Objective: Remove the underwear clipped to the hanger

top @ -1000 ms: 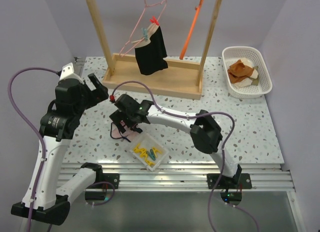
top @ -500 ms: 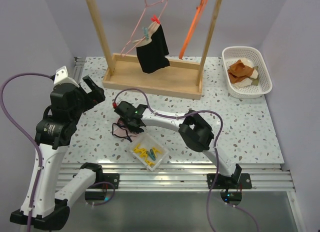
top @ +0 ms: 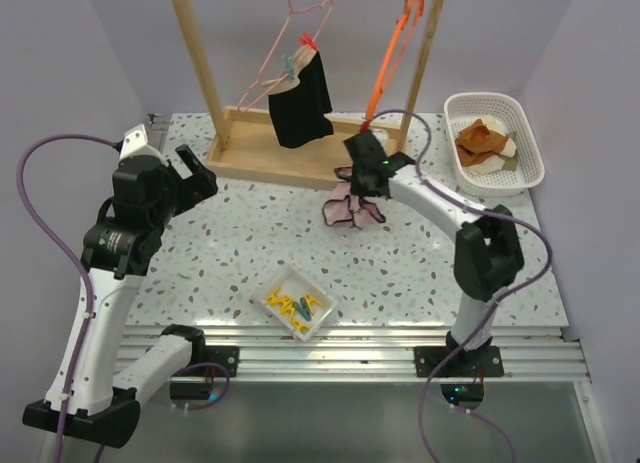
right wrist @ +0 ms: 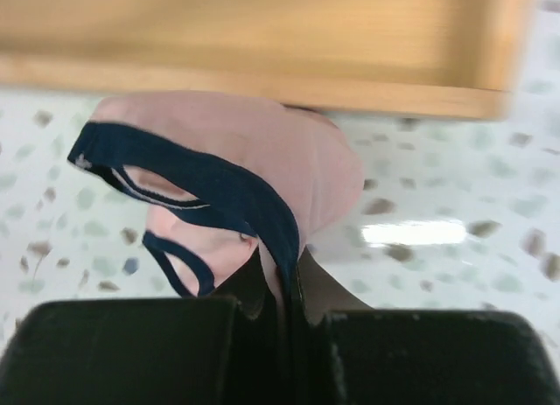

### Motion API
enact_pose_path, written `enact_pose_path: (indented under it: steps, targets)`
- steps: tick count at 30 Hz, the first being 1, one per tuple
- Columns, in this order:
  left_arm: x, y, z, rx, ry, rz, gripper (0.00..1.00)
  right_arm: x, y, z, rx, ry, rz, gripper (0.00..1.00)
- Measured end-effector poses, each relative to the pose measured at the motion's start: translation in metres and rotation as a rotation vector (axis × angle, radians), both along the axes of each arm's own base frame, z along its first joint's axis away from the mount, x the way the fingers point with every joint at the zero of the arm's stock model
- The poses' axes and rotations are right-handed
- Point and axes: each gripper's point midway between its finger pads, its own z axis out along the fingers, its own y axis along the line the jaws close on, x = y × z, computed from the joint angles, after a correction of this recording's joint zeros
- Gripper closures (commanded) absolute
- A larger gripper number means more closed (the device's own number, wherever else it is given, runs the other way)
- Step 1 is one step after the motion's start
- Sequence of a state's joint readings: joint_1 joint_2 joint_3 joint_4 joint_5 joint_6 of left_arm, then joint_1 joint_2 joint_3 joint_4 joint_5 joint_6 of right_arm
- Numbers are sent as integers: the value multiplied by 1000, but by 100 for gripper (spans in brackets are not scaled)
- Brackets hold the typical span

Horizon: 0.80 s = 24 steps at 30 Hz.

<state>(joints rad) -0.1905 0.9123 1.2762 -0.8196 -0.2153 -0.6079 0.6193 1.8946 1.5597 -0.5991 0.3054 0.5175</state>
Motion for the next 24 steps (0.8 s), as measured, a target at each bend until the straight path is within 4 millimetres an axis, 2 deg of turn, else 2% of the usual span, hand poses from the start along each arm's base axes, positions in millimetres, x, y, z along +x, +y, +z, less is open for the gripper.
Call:
enact_pose_path:
  steps: [2,5,8,12,14,17,19,21,24]
  targets:
    - [5,-2,-3,-2,9,-8,0,6,-52,18,21,-43,-168,100]
    - [12,-8,-9,-11,16,-30,0,-1,-121,30,34,-62,-374,100]
    - [17,-15,-15,-26,22,-60,0,-1,-177,38,49,-75,-528,100]
    - [27,-28,-27,-49,30,-113,0,20,-246,57,66,-119,-701,100]
    - [32,-33,-32,-59,34,-135,0,44,-271,79,76,-166,-753,100]
    - [42,-39,-37,-66,37,-162,0,92,-296,121,101,-279,-798,100]
    - [48,-43,-37,-72,31,-176,0,120,-310,141,109,-344,-829,100]
    - [53,-47,-38,-79,28,-188,0,138,-324,150,103,-389,-869,100]
    - [60,-49,-42,-82,33,-194,0,152,-349,138,58,-396,-948,100]
